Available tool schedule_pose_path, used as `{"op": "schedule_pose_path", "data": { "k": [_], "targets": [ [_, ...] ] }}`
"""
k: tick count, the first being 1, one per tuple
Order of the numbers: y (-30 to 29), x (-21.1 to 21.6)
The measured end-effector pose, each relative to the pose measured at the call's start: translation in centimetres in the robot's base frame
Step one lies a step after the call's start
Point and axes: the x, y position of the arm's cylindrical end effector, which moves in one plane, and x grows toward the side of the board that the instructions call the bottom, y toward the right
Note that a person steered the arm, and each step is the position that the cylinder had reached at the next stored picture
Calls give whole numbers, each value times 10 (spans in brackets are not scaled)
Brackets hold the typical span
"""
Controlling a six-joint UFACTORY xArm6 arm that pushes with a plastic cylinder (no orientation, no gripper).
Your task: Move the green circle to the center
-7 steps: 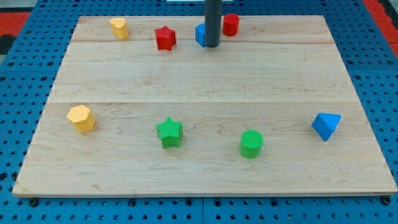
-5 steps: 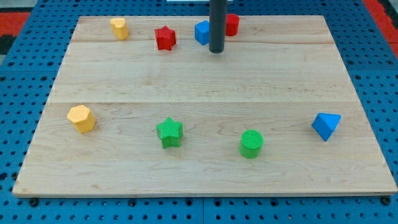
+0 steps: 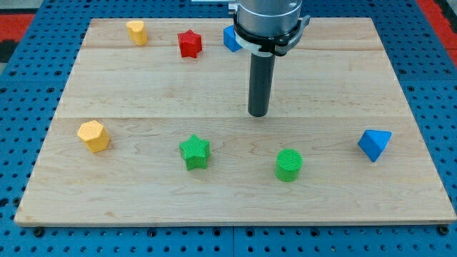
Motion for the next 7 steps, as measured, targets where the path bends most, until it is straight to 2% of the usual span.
{"op": "schedule_pose_path", "data": {
  "k": [2, 3, 4, 5, 6, 7],
  "targets": [
    [-2, 0],
    [16, 5],
    [70, 46],
    [77, 102],
    [111, 118],
    [22, 110]
  ]
}}
